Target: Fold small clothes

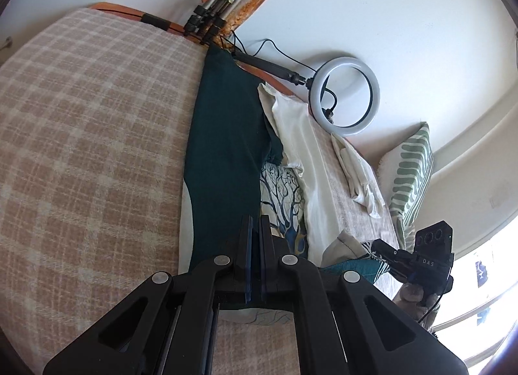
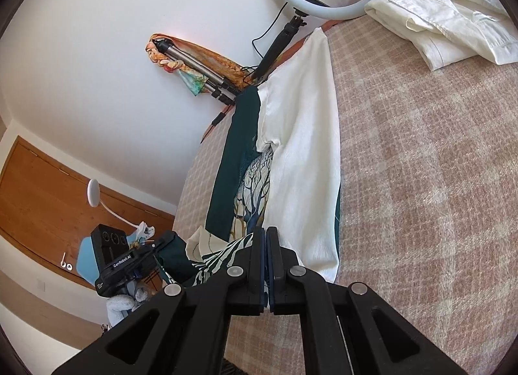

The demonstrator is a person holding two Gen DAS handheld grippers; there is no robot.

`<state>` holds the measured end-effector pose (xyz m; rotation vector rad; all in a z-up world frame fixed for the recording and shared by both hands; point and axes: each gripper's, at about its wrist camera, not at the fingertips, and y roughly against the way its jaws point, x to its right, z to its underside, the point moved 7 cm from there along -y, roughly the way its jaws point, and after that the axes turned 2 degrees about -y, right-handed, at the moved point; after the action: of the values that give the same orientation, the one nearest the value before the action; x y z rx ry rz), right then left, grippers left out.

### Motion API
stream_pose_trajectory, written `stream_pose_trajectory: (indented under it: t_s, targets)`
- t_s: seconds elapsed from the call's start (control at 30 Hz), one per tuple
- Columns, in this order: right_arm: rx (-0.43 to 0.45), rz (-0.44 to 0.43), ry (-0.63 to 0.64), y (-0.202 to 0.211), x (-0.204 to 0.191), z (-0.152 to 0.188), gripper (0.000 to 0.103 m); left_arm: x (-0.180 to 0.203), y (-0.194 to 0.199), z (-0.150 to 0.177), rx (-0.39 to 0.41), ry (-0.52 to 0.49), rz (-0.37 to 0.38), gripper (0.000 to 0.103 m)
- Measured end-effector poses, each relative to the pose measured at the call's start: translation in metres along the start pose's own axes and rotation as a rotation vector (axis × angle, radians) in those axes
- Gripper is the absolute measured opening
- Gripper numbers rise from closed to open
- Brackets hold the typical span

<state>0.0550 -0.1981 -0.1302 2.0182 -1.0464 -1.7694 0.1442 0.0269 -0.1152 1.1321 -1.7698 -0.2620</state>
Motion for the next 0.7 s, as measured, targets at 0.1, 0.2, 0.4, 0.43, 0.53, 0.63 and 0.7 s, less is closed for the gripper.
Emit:
stream_pose_trajectory:
  t_s: [0.1, 0.2, 0.4, 0.43, 0.53, 0.63, 0.7]
  targets:
    - [0.017, 0.033, -0.034, -0.010, 0.011, -0.019, 0.000, -0.009, -0.014, -0.010, 0.004, 0.005, -0.033, 0.002]
    - [0.011, 0.046, -0.074, -0.022, 0.024, -0.030, 0.000, -0.016, -0.028, -0.017, -0.001, -0.001, -0.068, 0.002]
    - [-0.007, 0.076, -0.112, -0.036, 0.044, -0.041, 0.004, -0.024, -0.042, -0.028, 0.007, 0.000, -0.115, 0.002]
    - [-0.015, 0.061, -0.122, -0.037, 0.045, -0.044, 0.005, -0.025, -0.041, -0.030, 0.010, -0.006, -0.133, 0.003]
    - [-0.011, 0.050, -0.117, -0.032, 0.044, -0.050, 0.022, -0.029, -0.035, -0.039, 0.035, -0.005, -0.182, 0.023]
    - [0.033, 0.074, -0.027, -0.017, 0.033, -0.057, 0.028, -0.031, -0.021, -0.045, 0.085, -0.051, -0.210, 0.024]
    - [0.039, 0.112, 0.075, -0.011, 0.022, -0.056, 0.028, -0.030, -0.017, -0.042, 0.077, -0.083, -0.196, 0.024]
